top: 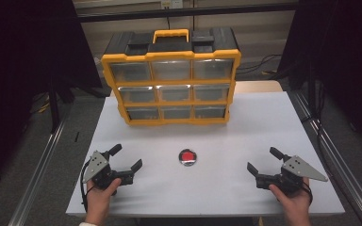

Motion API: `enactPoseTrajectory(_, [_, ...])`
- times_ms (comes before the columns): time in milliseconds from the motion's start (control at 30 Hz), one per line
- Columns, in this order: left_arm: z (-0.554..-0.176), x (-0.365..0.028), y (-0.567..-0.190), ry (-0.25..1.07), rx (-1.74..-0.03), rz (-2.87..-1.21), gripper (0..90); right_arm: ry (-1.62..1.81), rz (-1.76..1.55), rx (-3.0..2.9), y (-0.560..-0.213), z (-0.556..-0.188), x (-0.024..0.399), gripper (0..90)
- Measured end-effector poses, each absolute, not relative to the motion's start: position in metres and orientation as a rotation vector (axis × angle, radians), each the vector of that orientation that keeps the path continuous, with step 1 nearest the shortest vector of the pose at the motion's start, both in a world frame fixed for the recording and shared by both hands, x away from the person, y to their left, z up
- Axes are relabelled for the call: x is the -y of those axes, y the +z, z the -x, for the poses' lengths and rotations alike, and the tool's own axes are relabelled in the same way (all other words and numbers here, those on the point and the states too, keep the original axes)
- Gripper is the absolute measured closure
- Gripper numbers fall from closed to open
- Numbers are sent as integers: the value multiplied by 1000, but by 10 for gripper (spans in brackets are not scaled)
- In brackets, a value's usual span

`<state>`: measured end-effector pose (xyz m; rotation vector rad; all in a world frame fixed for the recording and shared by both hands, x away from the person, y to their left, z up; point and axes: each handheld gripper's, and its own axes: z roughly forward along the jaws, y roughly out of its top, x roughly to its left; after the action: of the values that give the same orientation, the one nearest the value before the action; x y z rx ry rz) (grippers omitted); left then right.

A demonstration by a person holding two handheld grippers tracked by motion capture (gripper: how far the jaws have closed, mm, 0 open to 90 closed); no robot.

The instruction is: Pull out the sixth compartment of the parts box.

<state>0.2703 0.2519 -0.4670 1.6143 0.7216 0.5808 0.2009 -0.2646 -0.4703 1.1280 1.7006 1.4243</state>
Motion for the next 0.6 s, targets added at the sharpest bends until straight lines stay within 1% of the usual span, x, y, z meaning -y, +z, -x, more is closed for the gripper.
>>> enactPoseTrajectory(33, [-271,-256,-466,597,-696,-1661,20,1424,-1127,-1701,-470,-201,264,15])
enactPoseTrajectory(133, [-271,-255,-466,595,-697,-1652,20,1424,-1121,-1704,-470,-202,262,15])
enactPoseTrajectory(167, [-270,-250,-467,565,-740,-1574,19,1430,-1119,-1706,-470,-202,261,15])
enactPoseTrajectory(200, [-270,-249,-468,563,-746,-1561,19,1429,-1117,-1707,-470,-202,261,14])
enactPoseTrajectory(233, [-270,-251,-467,574,-730,-1587,20,1423,-1123,-1706,-470,-202,260,14])
enactPoseTrajectory(267, [-270,-247,-468,554,-755,-1540,20,1426,-1120,-1708,-470,-202,260,14])
enactPoseTrajectory(367, [-270,-247,-468,554,-756,-1539,19,1418,-1125,-1707,-470,-203,259,14])
enactPoseTrajectory(433, [-270,-251,-467,576,-726,-1597,20,1411,-1140,-1700,-470,-204,259,13])
enactPoseTrajectory(467, [-270,-249,-467,566,-740,-1575,20,1407,-1147,-1692,-470,-204,259,13])
enactPoseTrajectory(600, [-271,-249,-467,571,-719,-1590,20,1410,-1181,-1660,-468,-208,256,5])
